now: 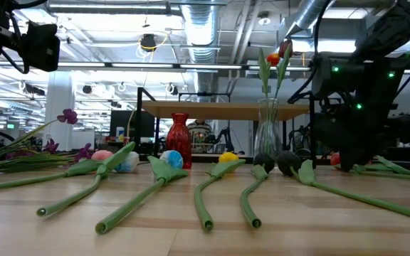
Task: Pick and place flowers into a vace then onto a shelf
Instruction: Put the red flower into the transparent vase
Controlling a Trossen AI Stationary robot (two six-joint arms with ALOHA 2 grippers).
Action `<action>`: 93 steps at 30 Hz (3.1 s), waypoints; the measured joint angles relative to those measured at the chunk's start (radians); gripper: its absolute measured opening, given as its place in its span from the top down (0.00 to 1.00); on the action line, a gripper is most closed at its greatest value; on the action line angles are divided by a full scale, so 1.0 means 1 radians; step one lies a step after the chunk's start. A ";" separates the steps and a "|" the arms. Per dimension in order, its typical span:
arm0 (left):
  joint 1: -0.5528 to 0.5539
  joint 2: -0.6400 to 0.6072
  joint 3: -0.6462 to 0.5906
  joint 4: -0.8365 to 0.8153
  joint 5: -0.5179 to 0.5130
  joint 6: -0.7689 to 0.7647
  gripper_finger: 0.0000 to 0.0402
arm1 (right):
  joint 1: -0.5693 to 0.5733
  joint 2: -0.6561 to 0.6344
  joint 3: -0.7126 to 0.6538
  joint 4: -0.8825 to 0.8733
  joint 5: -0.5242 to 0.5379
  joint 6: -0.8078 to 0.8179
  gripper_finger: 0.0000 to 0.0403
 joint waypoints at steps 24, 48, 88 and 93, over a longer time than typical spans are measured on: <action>0.000 0.000 0.000 0.000 0.000 0.000 0.25 | 0.000 0.001 0.000 0.013 -0.019 -0.009 0.95; 0.000 0.000 0.000 0.000 0.000 0.000 0.25 | 0.137 0.001 -0.002 0.030 -0.018 0.120 0.96; 0.000 0.000 0.000 0.000 0.000 0.000 0.25 | 0.352 0.003 0.127 0.034 -0.142 0.194 0.97; 0.000 0.000 0.000 0.000 0.000 0.000 0.25 | 0.362 0.002 0.170 -0.024 -0.140 0.194 0.98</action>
